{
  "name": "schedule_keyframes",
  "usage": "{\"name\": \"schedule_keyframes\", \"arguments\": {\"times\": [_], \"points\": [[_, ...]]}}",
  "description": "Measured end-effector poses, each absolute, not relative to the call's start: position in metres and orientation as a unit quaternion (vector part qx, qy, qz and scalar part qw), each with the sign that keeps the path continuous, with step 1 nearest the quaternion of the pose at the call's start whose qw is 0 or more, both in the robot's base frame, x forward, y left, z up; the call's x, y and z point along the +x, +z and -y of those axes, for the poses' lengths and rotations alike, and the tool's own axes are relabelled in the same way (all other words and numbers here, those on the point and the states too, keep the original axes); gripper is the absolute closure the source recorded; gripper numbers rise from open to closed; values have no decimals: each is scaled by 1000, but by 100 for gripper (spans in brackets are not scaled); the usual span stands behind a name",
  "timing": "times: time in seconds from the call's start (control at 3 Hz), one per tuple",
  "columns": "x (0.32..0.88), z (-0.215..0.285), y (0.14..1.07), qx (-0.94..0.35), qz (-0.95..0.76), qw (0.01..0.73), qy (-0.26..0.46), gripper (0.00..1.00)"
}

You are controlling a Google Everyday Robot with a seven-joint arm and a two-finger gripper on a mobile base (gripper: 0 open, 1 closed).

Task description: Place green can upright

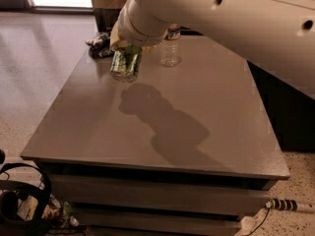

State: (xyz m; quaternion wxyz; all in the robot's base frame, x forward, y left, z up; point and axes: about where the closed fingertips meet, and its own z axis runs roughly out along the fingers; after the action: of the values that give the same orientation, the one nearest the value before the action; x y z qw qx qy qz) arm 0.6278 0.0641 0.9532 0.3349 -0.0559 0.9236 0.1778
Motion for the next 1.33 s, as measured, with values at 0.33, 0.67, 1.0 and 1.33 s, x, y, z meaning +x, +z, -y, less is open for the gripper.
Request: {"name": "schedule_keyframes", "arguments": {"times": [0.33, 0.67, 1.0, 1.33], "points": [[640, -57, 980, -128, -891, 397, 182, 100], [643, -61, 994, -208, -864, 424, 178, 100], [640, -66, 997, -296, -836, 437, 151, 100], [638, -66, 1000, -318, -826, 445, 139, 100]]}}
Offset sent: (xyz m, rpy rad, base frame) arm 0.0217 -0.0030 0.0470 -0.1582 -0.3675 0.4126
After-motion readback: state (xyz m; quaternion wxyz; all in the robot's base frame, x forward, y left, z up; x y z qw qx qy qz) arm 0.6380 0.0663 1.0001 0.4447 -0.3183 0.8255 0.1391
